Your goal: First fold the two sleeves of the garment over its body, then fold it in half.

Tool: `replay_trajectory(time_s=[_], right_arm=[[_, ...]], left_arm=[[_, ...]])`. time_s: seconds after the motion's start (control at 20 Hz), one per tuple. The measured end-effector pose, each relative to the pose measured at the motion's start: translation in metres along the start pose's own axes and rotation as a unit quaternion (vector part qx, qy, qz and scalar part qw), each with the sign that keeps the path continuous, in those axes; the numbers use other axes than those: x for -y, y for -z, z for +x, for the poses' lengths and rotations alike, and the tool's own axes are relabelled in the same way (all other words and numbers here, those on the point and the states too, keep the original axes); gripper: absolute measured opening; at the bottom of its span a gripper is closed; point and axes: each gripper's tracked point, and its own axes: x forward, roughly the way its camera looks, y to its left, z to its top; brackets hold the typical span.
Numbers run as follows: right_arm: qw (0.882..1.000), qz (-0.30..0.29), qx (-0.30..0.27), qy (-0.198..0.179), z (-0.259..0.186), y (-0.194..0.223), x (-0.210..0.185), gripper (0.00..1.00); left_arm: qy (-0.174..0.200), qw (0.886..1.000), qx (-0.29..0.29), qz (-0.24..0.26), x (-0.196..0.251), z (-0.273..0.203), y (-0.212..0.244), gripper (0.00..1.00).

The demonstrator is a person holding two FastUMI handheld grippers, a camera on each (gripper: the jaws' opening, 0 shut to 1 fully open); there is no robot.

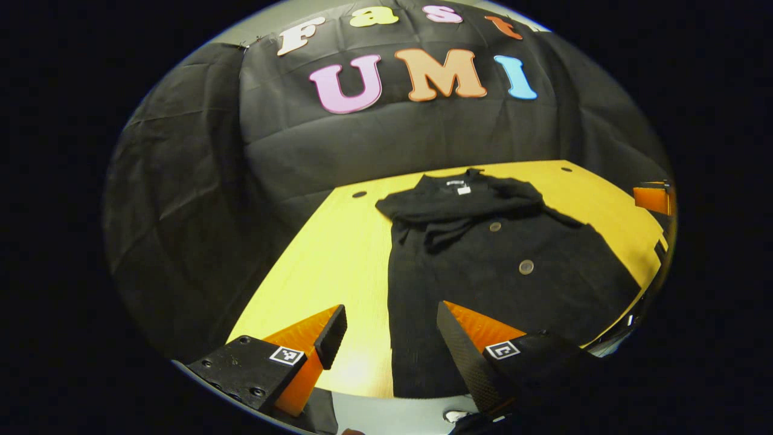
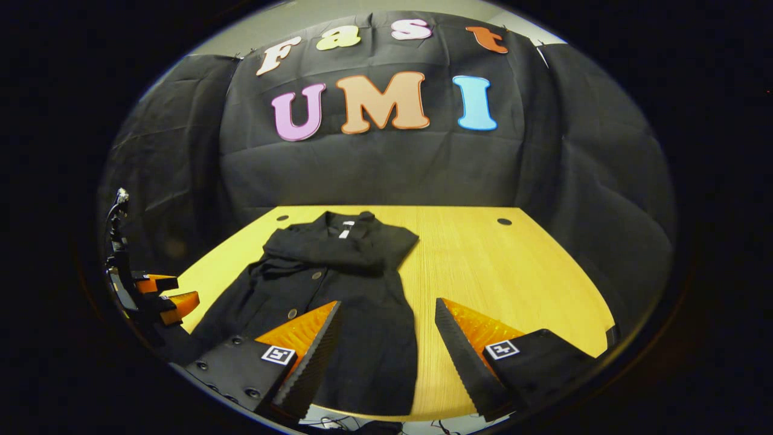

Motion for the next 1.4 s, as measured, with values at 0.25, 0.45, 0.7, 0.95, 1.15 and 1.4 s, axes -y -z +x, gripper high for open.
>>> replay_trajectory(time_s=[0.25,0.45,0.7,0.95,1.15,1.4], right_arm=[[0.996,-0.003,-0.082,0.021,0.002,0.084,0.013,0.99],[0.989,0.007,-0.141,0.037,0.011,0.116,0.016,0.94],[0.983,0.029,-0.176,0.030,0.014,0.137,0.007,0.99],[0.982,-0.011,-0.188,-0.007,0.016,0.138,-0.017,0.04],[0.982,0.021,-0.189,-0.015,0.012,0.137,-0.023,0.03],[0.981,0.030,-0.189,-0.012,-0.004,0.137,-0.028,0.02]], left_arm=[[-0.001,0.997,-0.079,-0.009,-0.003,-0.003,0.064,0.94],[0.012,0.997,-0.078,0.005,0.003,0.000,0.070,0.95],[0.082,0.992,-0.077,-0.052,0.029,0.003,0.075,0.80],[0.118,0.990,-0.065,-0.029,0.048,0.001,0.071,0.12],[0.140,0.985,-0.087,-0.045,0.045,0.001,0.072,0.00],[0.139,0.985,-0.089,-0.049,0.036,-0.011,0.076,0.00]])
